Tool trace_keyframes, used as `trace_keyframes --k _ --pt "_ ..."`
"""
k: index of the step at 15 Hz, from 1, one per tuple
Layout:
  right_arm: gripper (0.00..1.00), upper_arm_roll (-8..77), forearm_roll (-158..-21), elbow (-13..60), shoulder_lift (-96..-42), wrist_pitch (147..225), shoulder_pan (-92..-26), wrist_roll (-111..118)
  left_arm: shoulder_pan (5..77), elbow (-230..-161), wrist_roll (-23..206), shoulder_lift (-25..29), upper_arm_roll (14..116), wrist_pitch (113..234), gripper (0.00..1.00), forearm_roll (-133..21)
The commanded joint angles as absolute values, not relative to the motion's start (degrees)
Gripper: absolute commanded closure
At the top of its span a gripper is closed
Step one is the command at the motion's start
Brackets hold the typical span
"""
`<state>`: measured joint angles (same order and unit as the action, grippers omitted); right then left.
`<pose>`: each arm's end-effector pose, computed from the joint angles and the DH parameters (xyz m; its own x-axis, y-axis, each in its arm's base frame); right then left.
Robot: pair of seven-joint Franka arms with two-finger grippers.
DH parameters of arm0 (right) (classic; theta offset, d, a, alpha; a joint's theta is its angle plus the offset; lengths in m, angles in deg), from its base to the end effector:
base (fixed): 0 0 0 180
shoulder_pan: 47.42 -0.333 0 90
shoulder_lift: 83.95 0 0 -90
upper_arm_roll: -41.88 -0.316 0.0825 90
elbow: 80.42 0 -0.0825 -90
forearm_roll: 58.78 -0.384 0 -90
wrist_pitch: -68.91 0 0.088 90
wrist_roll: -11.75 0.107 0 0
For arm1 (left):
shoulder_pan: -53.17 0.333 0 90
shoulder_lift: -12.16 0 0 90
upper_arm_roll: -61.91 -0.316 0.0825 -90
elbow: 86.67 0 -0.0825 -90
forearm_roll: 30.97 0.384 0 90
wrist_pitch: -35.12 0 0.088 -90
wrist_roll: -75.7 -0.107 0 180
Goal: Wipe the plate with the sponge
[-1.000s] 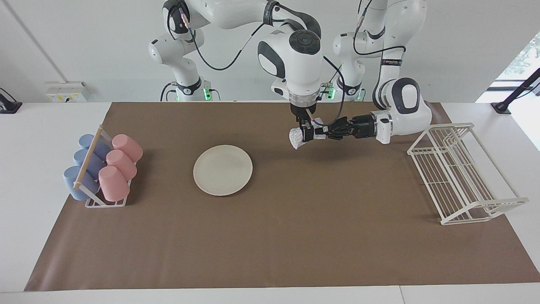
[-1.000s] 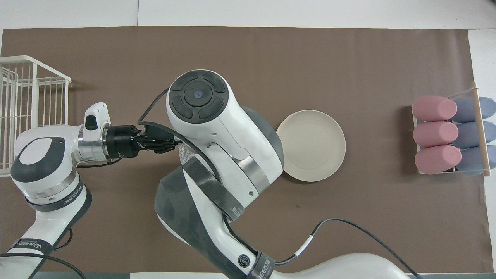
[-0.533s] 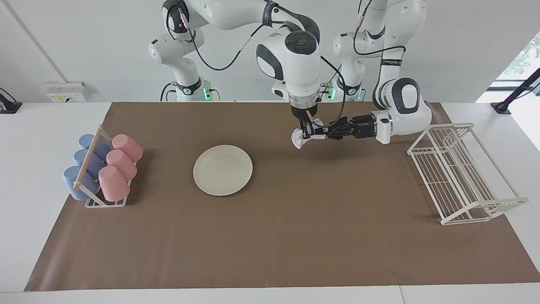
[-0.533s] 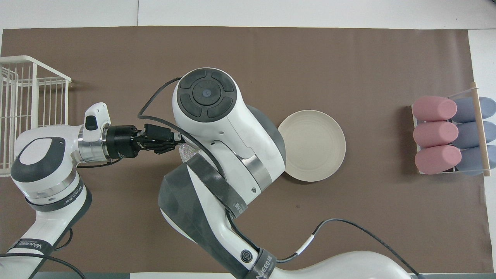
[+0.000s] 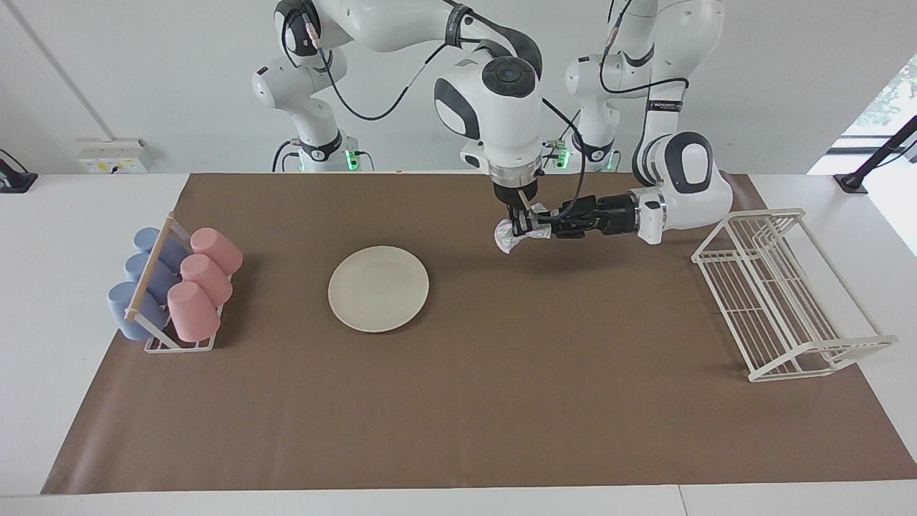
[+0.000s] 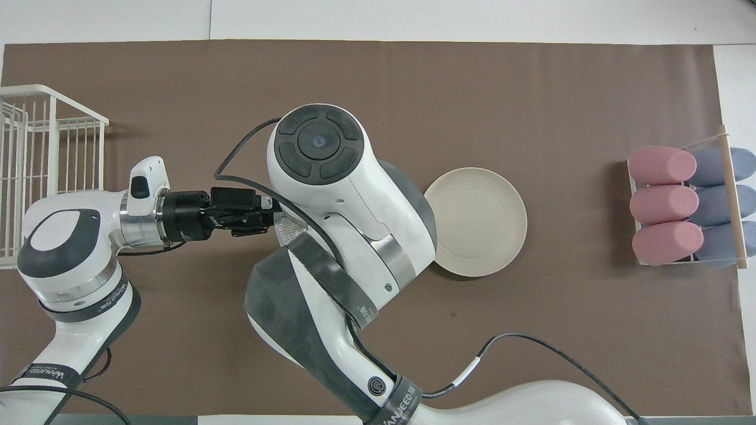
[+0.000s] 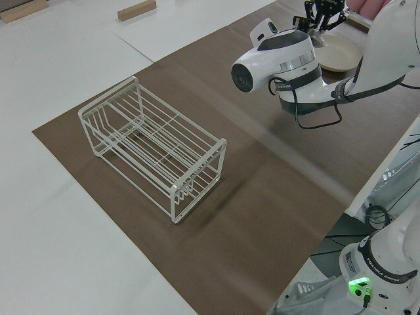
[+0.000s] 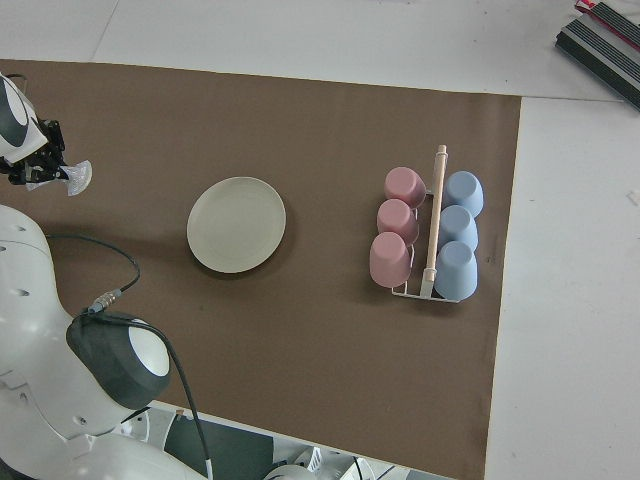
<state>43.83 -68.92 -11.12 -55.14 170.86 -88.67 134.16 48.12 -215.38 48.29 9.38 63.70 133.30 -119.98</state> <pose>0.5373 0.4668 0.4980 0.0901 -0.9816 -0.1681 -0.9949 -0.0965 0.0302 0.5008 -0.1540 0.3832 0.9718 0.0023 -0.2359 0.2347 -0.1081 0.9660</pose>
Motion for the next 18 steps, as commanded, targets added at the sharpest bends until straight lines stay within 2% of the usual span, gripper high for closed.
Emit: trace_keyframes --k 1,5,8,11,15,18 --pt "1.0 43.64 -69.41 -5.73 -58.37 171.65 -87.32 134.81 47.46 -216.48 48.8 10.58 63.14 133.64 0.0 -121.14" --pt "1.0 43.91 -68.71 7.43 -63.55 172.7 -83.82 125.17 47.99 -216.4 51.25 12.07 62.96 135.13 0.0 -120.09" --pt "1.0 43.91 -68.71 18.17 -67.16 178.4 -79.25 115.93 48.95 -215.61 53.71 13.65 62.88 137.42 0.0 -114.4" --pt "1.0 43.91 -68.71 24.5 -68.74 183.49 -72.57 107.31 52.02 -212.1 58.71 14.36 62.88 137.6 0.0 -101.93" --pt "1.0 43.99 -68.71 36.97 -71.9 196.84 -70.54 102.73 53.44 -204.89 69.17 14.89 62.96 137.51 0.0 -84.27" --pt "1.0 43.91 -68.71 41.22 -72.53 202.23 -69.83 102.1 53.44 -201.38 76.02 16.9 62.96 136.9 0.0 -71.89"
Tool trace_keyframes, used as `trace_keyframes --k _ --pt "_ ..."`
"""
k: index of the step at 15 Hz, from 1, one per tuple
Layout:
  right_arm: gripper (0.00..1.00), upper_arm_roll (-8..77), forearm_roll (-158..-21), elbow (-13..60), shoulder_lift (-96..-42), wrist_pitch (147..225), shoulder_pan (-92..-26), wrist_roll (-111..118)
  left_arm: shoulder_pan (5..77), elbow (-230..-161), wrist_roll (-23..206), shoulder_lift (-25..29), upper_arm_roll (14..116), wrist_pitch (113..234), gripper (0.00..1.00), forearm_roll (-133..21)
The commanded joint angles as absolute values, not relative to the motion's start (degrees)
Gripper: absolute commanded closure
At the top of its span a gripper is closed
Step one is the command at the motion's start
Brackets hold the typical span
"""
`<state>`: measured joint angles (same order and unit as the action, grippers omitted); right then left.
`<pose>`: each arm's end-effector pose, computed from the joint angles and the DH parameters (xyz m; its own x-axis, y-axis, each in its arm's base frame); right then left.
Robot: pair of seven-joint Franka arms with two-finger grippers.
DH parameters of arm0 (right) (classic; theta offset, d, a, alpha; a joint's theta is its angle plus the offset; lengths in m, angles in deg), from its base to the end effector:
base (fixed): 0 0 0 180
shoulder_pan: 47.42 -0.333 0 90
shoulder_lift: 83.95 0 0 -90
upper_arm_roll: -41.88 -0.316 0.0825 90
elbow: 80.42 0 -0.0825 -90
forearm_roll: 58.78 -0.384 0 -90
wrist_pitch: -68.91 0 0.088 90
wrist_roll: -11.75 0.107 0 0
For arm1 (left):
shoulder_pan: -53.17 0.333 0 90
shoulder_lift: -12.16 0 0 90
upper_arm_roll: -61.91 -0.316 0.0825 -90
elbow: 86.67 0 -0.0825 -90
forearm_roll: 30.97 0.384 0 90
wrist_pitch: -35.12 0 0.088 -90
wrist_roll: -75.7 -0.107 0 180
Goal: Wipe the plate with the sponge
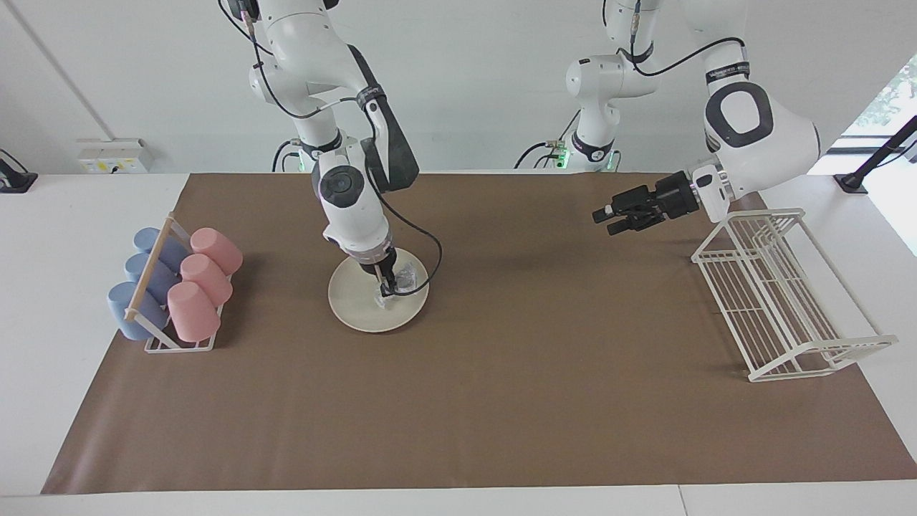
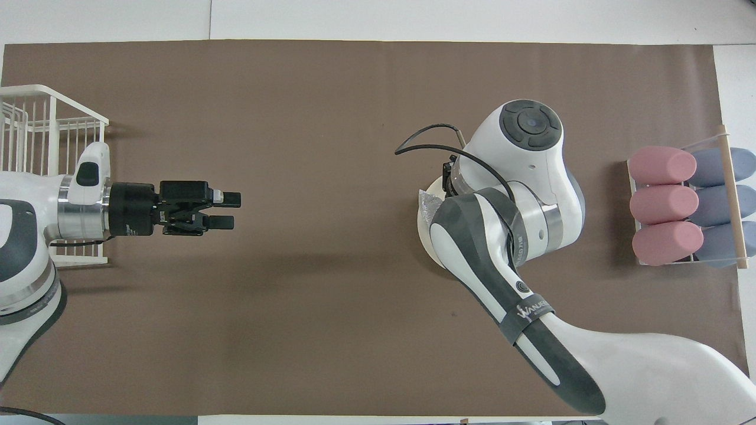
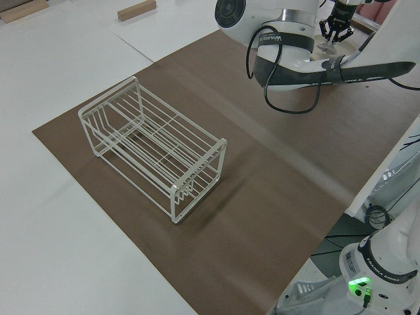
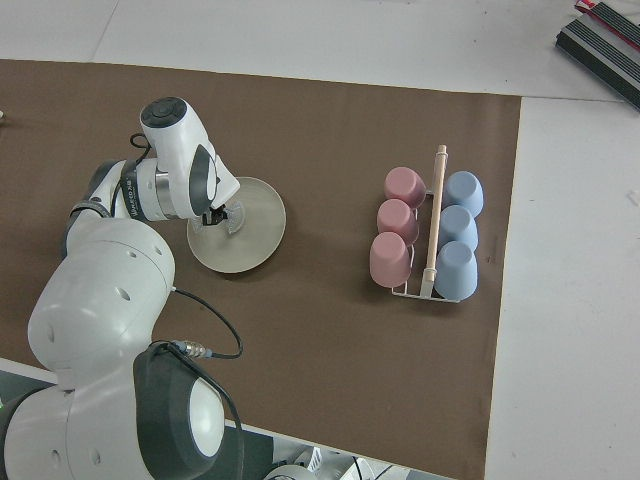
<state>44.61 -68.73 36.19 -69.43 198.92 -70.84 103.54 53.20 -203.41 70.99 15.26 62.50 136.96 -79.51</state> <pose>0.5490 0.2128 0.3195 0.2133 -0.9699 -0.1176 -0.9755 -0.2181 0.0289 0.5255 -0.0702 0.4787 0.9734 0.0895 -0.2107 0.2148 -0.6750 0.7058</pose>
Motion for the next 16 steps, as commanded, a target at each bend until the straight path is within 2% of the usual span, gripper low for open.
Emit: trace_keyframes --k 1,6,9,12,16 --pt "1.0 43.99 -68.71 41.49 -72.53 202.32 -69.57 102.1 53.26 -200.06 78.4 17.52 63.14 136.81 0.0 -66.09" --pt "1.0 43.91 -68.71 42.89 -72.62 202.32 -62.55 90.26 52.56 -191.8 81.59 17.44 63.4 130.4 0.0 -45.69" --pt "1.0 43.91 -68.71 43.07 -72.7 202.59 -62.36 90.14 52.3 -188.72 81.59 17.44 64.19 127.85 0.0 -36.96" --pt "1.0 43.56 -69.23 44.39 -72.35 206.44 -63.5 94.62 52.47 -184.24 81.59 16.39 64.19 125.3 0.0 -34.57" --pt "1.0 43.55 -70.02 44.3 -70.77 211.28 -71.04 106.03 52.3 -181.77 81.59 16.12 64.54 121.96 0.0 -32.02"
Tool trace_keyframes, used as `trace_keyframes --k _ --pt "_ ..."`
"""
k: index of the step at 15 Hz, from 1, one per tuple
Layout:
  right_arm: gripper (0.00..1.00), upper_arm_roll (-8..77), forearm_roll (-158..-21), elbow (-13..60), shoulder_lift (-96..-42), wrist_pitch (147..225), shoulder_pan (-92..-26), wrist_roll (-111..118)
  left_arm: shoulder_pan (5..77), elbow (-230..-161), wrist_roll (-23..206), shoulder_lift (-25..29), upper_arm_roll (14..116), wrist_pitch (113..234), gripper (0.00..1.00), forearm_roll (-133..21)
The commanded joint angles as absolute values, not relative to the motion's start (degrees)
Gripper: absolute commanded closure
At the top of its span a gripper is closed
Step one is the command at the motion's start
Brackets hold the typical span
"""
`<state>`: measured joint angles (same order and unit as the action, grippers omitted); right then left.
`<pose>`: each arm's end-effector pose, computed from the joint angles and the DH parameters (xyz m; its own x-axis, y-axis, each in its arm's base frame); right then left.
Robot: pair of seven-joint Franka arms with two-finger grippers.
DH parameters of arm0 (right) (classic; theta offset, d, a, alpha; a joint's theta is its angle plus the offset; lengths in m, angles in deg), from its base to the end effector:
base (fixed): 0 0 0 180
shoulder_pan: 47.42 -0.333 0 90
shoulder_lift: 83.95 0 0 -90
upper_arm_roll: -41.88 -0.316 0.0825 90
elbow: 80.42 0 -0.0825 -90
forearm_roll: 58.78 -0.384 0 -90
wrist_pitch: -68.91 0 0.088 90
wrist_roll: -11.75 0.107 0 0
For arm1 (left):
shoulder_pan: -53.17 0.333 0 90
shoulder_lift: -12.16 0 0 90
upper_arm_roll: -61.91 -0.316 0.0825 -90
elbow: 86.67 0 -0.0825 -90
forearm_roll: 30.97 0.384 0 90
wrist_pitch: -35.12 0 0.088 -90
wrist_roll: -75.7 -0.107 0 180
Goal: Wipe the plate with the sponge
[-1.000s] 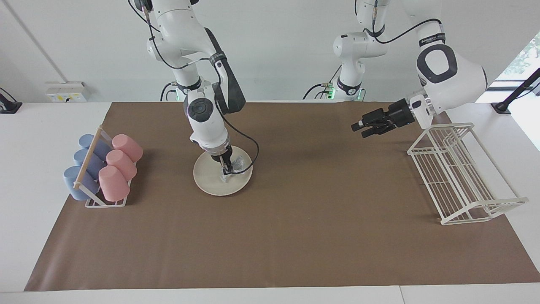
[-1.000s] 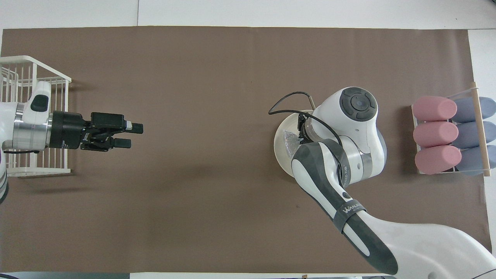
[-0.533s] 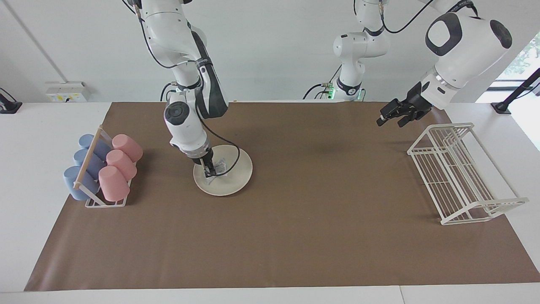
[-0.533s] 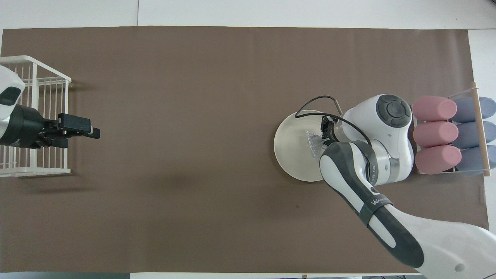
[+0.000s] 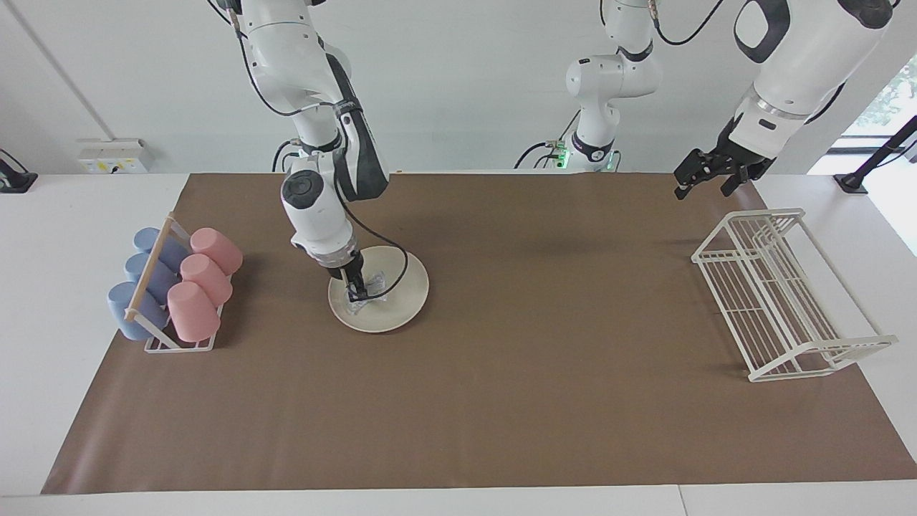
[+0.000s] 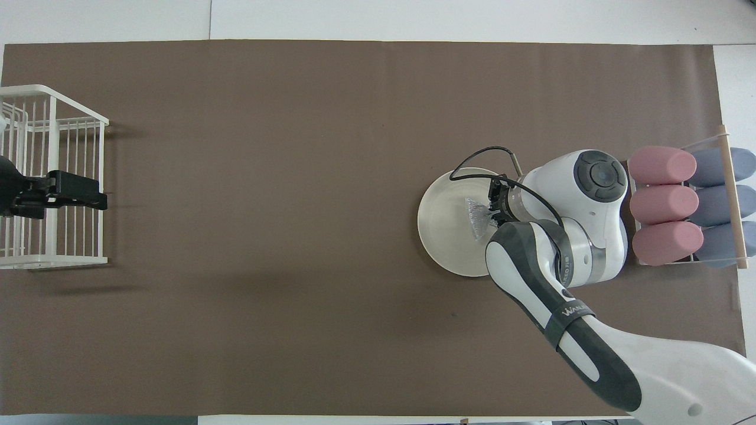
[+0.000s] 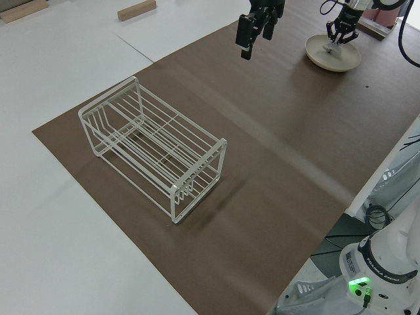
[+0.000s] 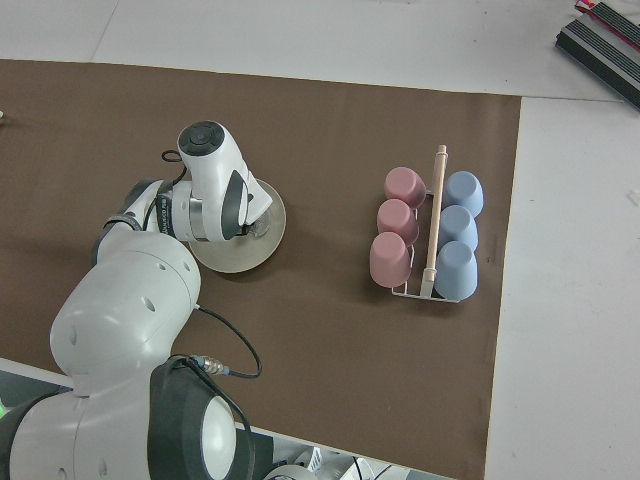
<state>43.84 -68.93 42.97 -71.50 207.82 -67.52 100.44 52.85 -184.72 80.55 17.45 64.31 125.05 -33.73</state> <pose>0.5405 0.1781 0.3038 0.2098 -0.9710 -0.1144 -0.9774 -0.2054 -0.0491 0.5223 -0.0309 0.6080 0.9979 0.0375 -0.0530 0.0396 -0.9984 0.0399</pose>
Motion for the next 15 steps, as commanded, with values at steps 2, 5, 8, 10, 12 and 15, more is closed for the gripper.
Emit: trace_keyframes --k 2,5,8,10,12,15 --pt "1.0 43.55 -70.03 44.04 -70.68 211.82 -73.43 110.26 52.3 -180.89 83.59 16.12 64.55 121.34 0.0 -31.85" --pt "1.0 43.64 -70.37 44.12 -70.68 211.82 -73.35 110.37 52.3 -179.66 85.01 15.94 66.12 119.06 0.0 -30.71" --pt "1.0 43.64 -70.38 44.13 -70.68 211.2 -69.94 102.05 52.3 -179.57 85.28 16.03 67.8 119.05 0.0 -29.3" --pt "1.0 43.73 -70.38 44.13 -70.94 210.24 -66.42 93.81 53.0 -179.65 85.28 16.12 67.88 119.66 0.0 -29.47" --pt "1.0 43.73 -70.38 44.13 -71.3 209.18 -64.21 90.95 53.17 -180.18 84.93 16.29 67.71 120.37 0.0 -29.73" --pt "1.0 43.64 -70.38 44.13 -71.3 209.35 -64.99 92.17 53.26 -181.32 85.28 16.64 67.45 120.9 0.0 -30.78"
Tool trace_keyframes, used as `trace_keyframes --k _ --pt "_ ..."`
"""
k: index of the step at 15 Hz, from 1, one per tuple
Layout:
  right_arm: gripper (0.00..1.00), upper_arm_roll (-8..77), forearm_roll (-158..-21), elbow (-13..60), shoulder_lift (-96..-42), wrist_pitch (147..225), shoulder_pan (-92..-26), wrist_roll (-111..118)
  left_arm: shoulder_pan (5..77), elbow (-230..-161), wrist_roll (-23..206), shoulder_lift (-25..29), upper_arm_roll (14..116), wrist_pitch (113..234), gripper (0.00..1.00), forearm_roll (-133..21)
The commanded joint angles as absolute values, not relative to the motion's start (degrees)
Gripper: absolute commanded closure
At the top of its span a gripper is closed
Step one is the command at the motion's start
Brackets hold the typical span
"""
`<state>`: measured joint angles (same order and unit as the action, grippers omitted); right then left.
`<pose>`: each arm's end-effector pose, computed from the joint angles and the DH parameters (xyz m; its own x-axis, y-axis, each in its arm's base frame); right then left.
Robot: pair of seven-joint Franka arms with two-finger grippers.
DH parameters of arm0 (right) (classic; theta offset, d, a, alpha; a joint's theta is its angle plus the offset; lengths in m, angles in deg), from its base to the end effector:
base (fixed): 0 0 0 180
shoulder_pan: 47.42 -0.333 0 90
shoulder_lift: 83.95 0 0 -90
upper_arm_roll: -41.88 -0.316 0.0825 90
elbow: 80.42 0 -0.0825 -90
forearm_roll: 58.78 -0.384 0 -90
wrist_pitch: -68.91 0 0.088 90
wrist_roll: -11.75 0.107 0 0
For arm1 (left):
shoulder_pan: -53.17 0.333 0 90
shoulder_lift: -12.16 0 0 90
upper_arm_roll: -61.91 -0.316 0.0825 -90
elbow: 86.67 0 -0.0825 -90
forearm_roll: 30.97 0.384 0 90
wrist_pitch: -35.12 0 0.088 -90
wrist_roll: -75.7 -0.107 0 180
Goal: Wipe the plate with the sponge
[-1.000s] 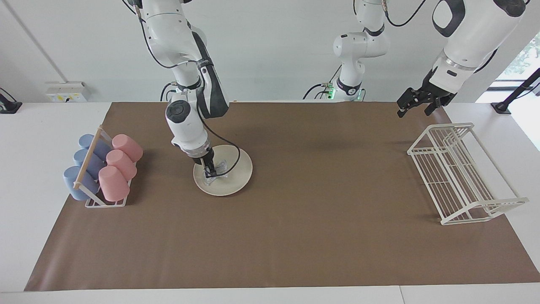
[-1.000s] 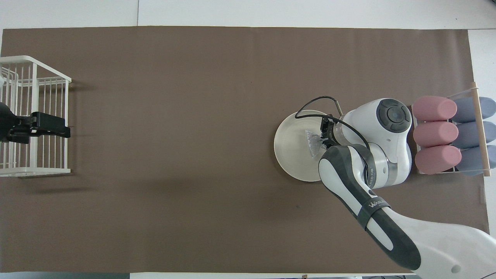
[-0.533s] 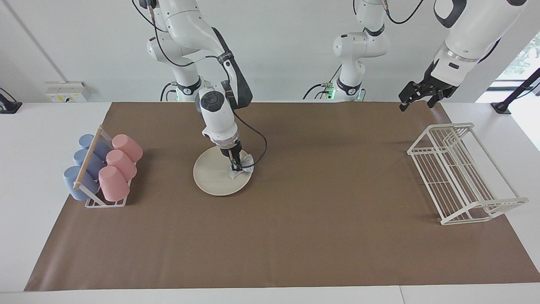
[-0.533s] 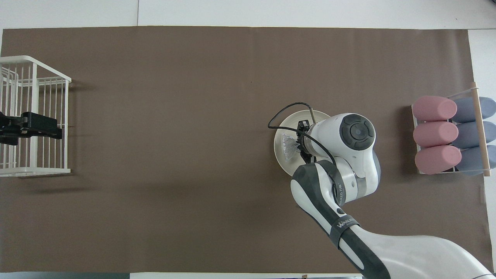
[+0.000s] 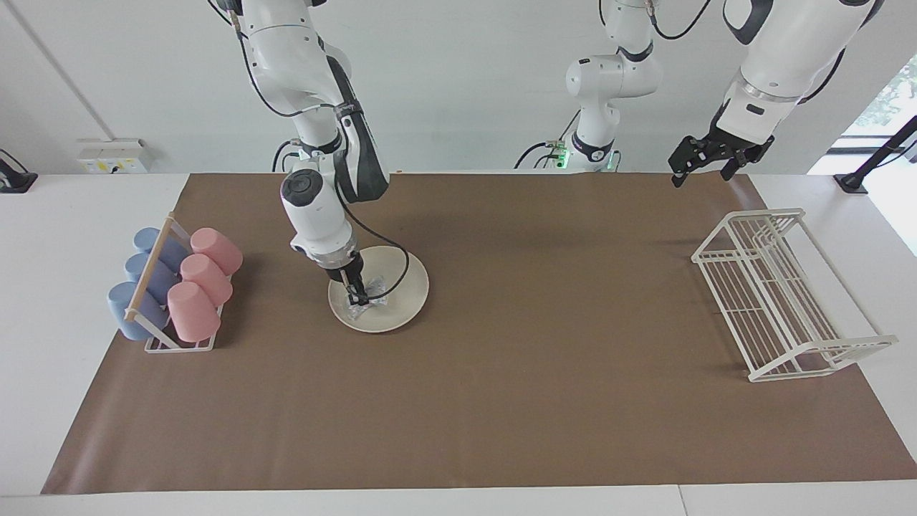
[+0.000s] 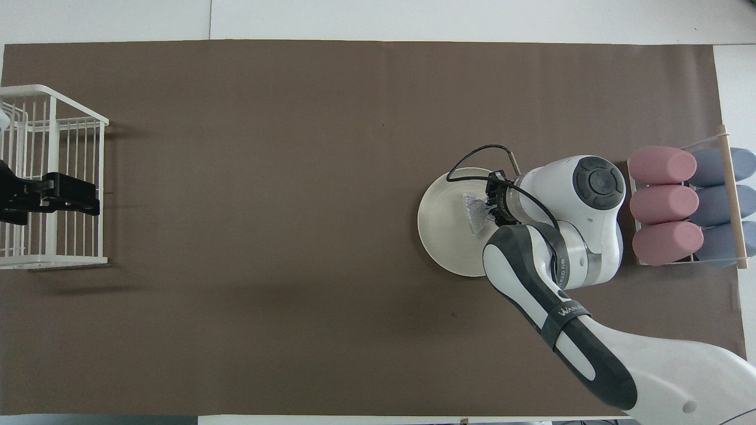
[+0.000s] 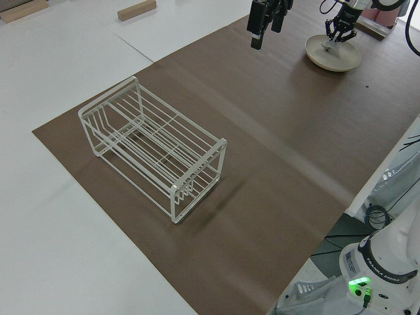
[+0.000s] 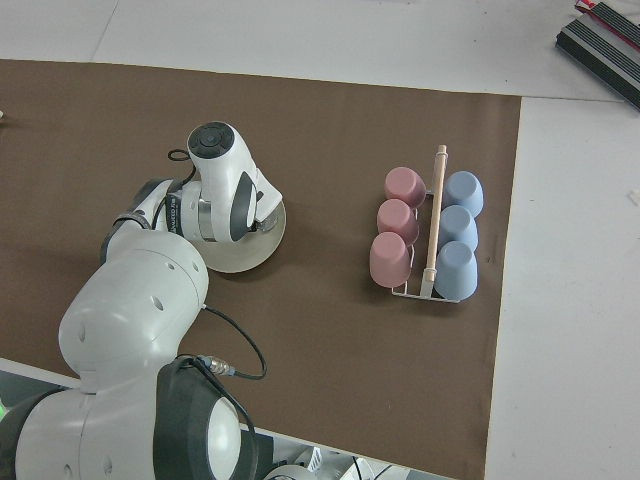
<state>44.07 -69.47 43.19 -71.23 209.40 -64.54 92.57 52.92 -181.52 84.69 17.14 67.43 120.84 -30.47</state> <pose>0.5511 0.1473 0.3020 0.2812 -0.9535 -0.1080 -0.9584 -0.2733 -0.0829 0.5160 -0.0534 0.6250 0.9959 0.0580 -0.0692 0.0562 -0.9980 -0.0282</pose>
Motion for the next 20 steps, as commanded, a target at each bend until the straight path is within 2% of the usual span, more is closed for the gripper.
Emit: trace_keyframes --k 1,7,11,13,16,20 --pt "1.0 43.64 -70.38 44.13 -71.3 209.44 -65.35 93.65 53.18 -181.41 85.62 16.65 67.45 120.72 0.0 -31.05" --pt "1.0 43.47 -75.12 43.78 -70.86 212.34 -73.42 106.48 52.74 -181.5 85.45 16.73 67.45 120.81 0.0 -31.05" --pt "1.0 43.38 -75.12 42.64 -70.94 211.47 -75.45 109.84 52.56 -181.59 85.45 16.73 67.45 120.9 0.0 -31.05" --pt "1.0 43.64 -74.51 39.66 -71.82 205.44 -75.28 109.75 52.38 -181.85 85.45 16.82 67.53 120.9 0.0 -31.05" --pt "1.0 44.08 -73.11 31.41 -73.14 192.61 -74.84 109.84 52.47 -181.77 85.19 16.82 67.53 121.07 0.0 -31.05" --pt "1.0 43.65 -68.37 20.77 -73.32 179.94 -75.98 113.6 52.47 -181.85 85.28 16.82 67.62 121.07 0.0 -33.32"
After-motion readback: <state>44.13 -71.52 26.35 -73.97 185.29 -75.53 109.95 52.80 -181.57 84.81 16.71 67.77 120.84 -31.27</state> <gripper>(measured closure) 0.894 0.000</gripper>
